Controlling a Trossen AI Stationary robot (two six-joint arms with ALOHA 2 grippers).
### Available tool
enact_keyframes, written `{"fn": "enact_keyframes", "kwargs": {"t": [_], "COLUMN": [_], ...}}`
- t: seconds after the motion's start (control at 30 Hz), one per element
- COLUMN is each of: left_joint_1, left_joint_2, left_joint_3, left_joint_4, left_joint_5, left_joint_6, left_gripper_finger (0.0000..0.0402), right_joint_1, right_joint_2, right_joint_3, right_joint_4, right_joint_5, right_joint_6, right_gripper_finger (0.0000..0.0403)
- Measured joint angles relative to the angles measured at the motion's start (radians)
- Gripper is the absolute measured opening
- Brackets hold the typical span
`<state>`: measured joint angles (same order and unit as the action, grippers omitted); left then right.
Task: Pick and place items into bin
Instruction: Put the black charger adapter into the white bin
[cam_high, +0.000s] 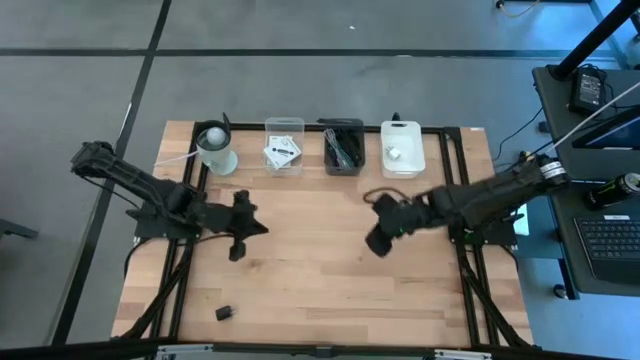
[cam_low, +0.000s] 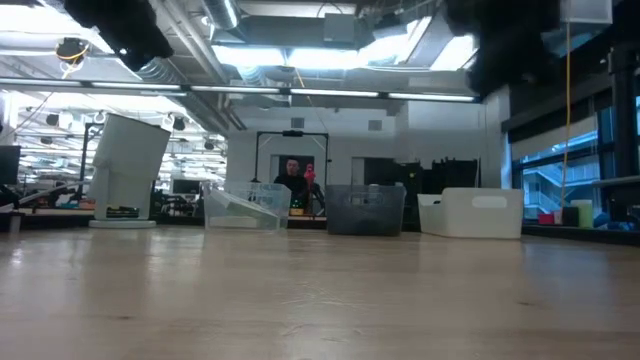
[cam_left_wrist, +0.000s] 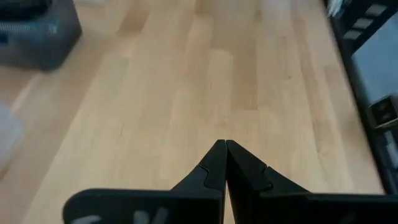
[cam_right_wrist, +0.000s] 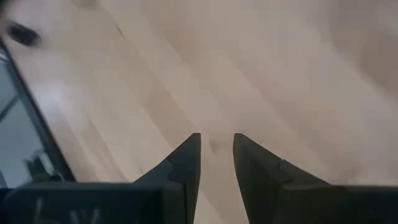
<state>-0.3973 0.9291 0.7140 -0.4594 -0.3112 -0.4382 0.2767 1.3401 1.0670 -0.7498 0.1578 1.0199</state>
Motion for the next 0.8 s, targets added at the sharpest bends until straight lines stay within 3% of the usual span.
{"fn": "enact_keyframes", "kwargs": {"t": [0.07,0.17,0.33,0.67,0.8], "left_joint_1": [0.0,0.006,0.021,0.023,0.019], "left_joint_2": [0.071,0.163,0.287,0.418,0.43], "left_joint_3": [0.045,0.095,0.123,0.125,0.124], "left_joint_4": [-0.032,-0.028,-0.03,0.035,0.097], "left_joint_5": [0.008,0.102,0.189,-0.062,-0.079], "left_joint_6": [-0.06,-0.133,-0.18,-0.328,-0.336], "left_gripper_finger": [0.0002,0.0005,0.0038,0.0199,0.0223], "right_joint_1": [0.046,0.098,0.155,0.248,0.284], "right_joint_2": [-0.005,-0.001,0.001,0.001,0.001], "right_joint_3": [-0.05,-0.109,-0.179,-0.221,-0.221], "right_joint_4": [0.003,0.011,0.076,0.168,0.171], "right_joint_5": [-0.018,-0.062,-0.062,-0.064,-0.063], "right_joint_6": [0.103,0.232,0.309,0.207,0.146], "right_gripper_finger": [0.0097,0.0097,0.0097,0.0097,0.0097]}}
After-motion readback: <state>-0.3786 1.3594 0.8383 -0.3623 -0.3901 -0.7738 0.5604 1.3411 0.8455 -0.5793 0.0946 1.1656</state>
